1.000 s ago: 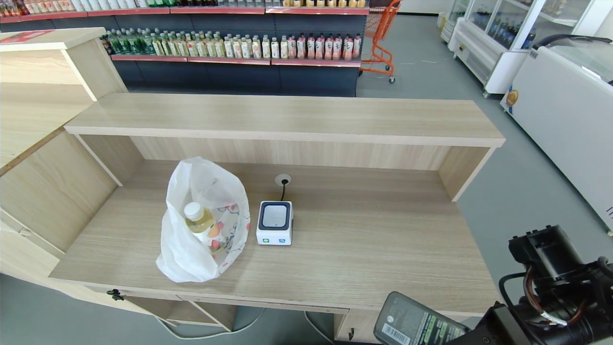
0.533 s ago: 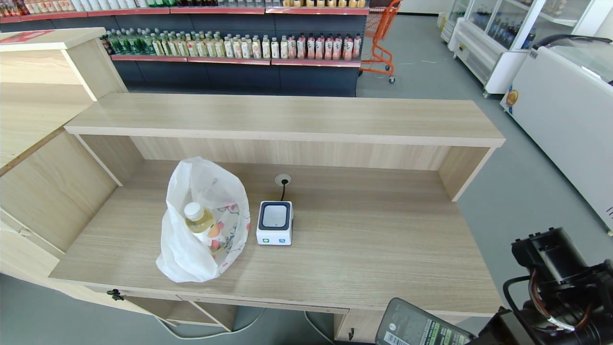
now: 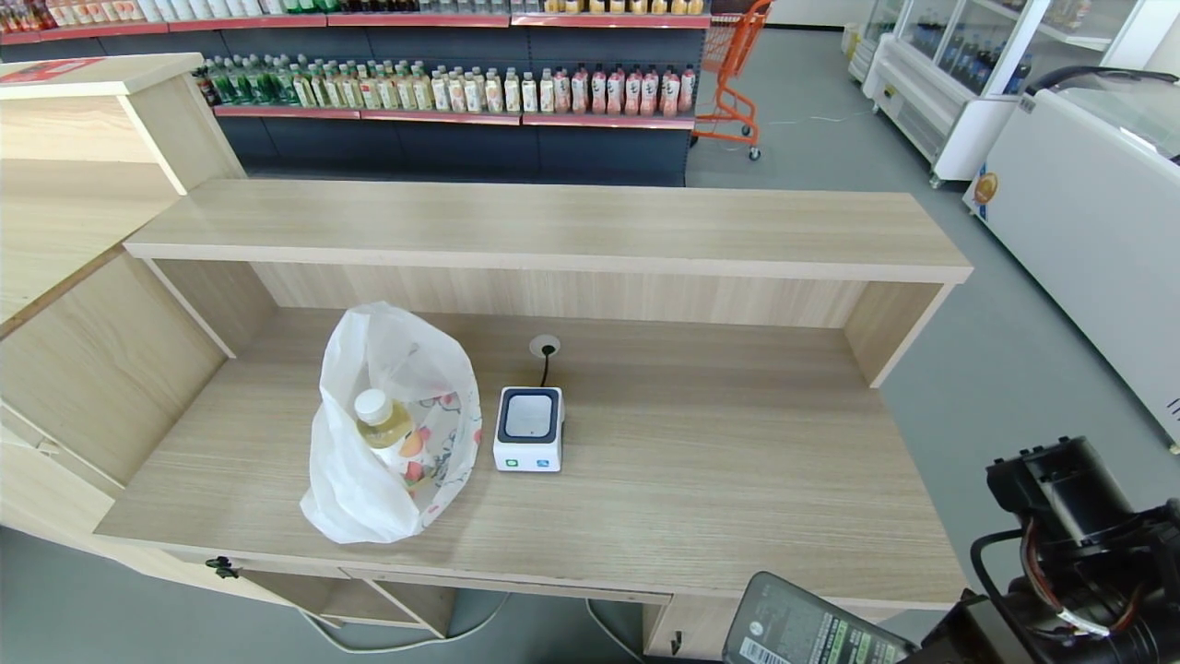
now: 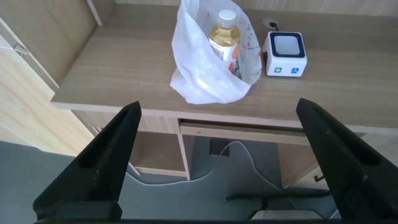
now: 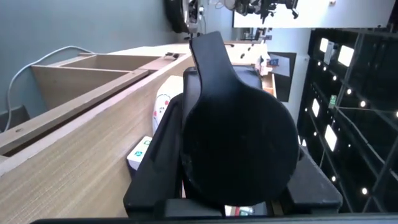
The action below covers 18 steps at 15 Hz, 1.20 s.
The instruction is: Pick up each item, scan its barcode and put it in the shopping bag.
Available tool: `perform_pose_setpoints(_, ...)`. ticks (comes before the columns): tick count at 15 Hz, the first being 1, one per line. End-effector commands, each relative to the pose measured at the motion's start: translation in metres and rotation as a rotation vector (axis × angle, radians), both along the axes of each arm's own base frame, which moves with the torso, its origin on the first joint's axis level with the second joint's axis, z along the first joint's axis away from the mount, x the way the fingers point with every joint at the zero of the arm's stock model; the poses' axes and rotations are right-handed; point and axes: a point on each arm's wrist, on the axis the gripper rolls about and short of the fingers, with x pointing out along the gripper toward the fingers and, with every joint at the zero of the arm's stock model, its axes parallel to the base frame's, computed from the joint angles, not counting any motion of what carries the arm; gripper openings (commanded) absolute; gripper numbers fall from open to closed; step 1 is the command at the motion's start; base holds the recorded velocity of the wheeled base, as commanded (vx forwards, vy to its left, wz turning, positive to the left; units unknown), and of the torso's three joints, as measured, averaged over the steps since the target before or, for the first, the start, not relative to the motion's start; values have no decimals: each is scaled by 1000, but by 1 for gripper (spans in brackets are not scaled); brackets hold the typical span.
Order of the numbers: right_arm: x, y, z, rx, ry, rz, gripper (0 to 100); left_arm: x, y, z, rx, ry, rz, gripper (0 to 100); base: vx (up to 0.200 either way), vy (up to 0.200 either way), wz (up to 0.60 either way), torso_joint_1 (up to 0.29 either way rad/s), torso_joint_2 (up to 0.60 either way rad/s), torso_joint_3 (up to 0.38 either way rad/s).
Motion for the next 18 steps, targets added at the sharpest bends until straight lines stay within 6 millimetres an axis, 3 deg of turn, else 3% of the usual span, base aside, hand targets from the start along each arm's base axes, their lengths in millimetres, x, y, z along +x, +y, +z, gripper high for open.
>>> perform_pose_setpoints(1, -1, 0, 2, 10, -85, 26, 0, 0, 0, 0, 0, 0, 0, 100, 0, 0, 0, 0, 0, 0)
perform_pose_setpoints(7, -4, -2, 10, 21, -122, 21, 0, 0, 0, 0, 0, 0, 0, 100, 0, 0, 0, 0, 0, 0)
perform_pose_setpoints(9, -1, -10, 25, 31, 97, -125, 0, 0, 0, 0, 0, 0, 0, 100, 0, 0, 0, 0, 0, 0)
perform_pose_setpoints(12, 0, -60, 50, 92, 301, -539, 0, 0, 0, 0, 0, 0, 0, 100, 0, 0, 0, 0, 0, 0)
perform_pose_setpoints(14, -7, -80, 59, 143, 358, -694, 0, 0, 0, 0, 0, 0, 2, 100, 0, 0, 0, 0, 0, 0)
perform_pose_setpoints(15, -11, -87, 61, 167, 396, -754, 0, 0, 0, 0, 0, 0, 0, 100, 0, 0, 0, 0, 0, 0)
perform_pose_setpoints(18, -20, -86, 51, 226, 818, -854, 0, 0, 0, 0, 0, 0, 0, 100, 0, 0, 0, 0, 0, 0)
